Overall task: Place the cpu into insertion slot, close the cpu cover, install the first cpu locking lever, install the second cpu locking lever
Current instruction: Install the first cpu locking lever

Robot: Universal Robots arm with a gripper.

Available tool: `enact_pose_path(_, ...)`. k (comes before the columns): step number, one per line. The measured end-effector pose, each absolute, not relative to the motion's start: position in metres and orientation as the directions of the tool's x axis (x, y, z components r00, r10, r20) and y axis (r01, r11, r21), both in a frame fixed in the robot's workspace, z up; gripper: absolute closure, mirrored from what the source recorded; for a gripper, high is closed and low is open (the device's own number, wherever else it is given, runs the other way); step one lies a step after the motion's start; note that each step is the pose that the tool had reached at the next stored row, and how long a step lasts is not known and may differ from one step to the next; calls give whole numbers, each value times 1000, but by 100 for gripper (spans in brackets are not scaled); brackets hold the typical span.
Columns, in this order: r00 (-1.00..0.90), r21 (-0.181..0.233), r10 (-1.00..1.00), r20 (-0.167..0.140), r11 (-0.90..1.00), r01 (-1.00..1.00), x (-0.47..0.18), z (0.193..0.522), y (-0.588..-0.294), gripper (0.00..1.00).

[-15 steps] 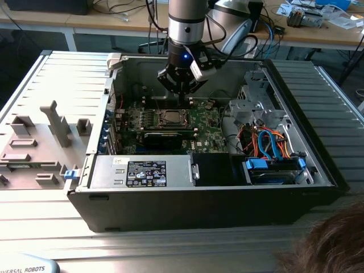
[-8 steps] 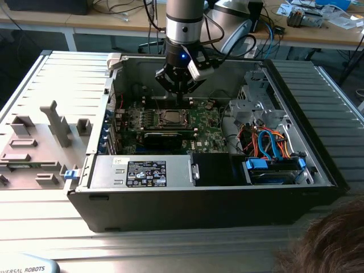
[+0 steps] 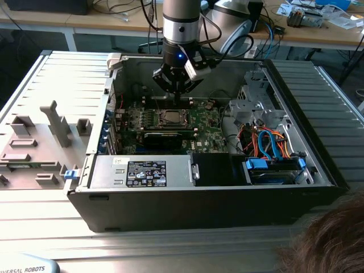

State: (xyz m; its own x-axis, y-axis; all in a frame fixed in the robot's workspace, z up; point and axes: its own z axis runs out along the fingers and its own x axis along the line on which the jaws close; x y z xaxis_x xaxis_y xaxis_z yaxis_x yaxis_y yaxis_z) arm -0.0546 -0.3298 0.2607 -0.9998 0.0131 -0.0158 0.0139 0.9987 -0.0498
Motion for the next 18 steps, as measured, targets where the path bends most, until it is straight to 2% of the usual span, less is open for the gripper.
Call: enact_pose_path(18,-1000,-50,13,-16,999,14,-65,261,-330,89)
